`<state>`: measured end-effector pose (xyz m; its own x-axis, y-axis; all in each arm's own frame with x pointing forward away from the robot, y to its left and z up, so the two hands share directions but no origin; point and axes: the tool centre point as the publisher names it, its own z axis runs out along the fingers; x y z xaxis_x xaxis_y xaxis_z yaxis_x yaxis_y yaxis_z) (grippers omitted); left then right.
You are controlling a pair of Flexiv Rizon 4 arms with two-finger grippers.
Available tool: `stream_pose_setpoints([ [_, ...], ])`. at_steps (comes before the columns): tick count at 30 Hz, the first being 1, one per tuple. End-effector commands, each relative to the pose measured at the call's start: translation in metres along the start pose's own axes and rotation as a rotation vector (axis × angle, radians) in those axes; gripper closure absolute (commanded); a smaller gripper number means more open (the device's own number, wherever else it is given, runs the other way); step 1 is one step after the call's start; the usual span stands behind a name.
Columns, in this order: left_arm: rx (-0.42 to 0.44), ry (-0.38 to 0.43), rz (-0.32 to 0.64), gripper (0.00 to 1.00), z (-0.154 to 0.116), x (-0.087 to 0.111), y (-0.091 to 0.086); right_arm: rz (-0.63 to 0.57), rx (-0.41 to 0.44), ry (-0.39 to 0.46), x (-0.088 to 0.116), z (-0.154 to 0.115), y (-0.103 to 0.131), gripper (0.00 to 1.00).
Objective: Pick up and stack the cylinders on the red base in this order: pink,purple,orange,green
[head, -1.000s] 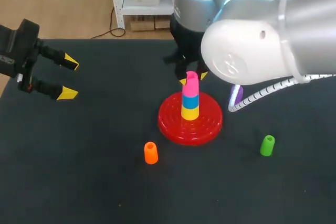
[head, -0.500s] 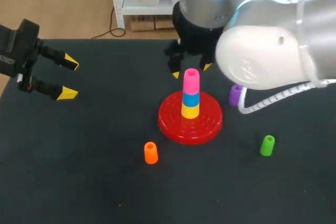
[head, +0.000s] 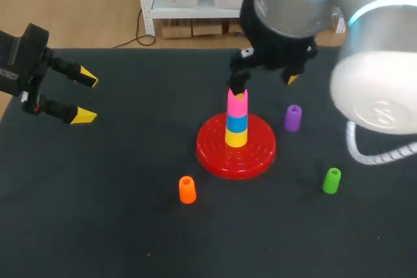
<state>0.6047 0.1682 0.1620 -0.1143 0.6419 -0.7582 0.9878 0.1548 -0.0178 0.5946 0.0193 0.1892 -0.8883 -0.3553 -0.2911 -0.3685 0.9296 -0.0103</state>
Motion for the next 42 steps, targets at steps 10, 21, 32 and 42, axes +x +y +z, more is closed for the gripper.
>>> stream_pose_setpoints([
  [10,-0.002,-0.005,0.003,0.0,0.0,0.001,0.0,0.118,0.033,-0.034,0.017,0.032,-0.043,0.0],
  [21,-0.002,-0.005,0.003,0.0,0.0,0.001,0.0,0.304,0.063,0.102,-0.02,0.109,-0.11,0.0],
  [32,-0.002,-0.005,0.003,0.0,0.0,0.001,0.0,0.291,0.023,0.166,-0.031,0.152,-0.125,0.0],
  [42,-0.002,-0.005,0.003,0.0,0.0,0.001,0.0,0.264,0.033,0.202,-0.021,0.166,-0.123,0.0],
])
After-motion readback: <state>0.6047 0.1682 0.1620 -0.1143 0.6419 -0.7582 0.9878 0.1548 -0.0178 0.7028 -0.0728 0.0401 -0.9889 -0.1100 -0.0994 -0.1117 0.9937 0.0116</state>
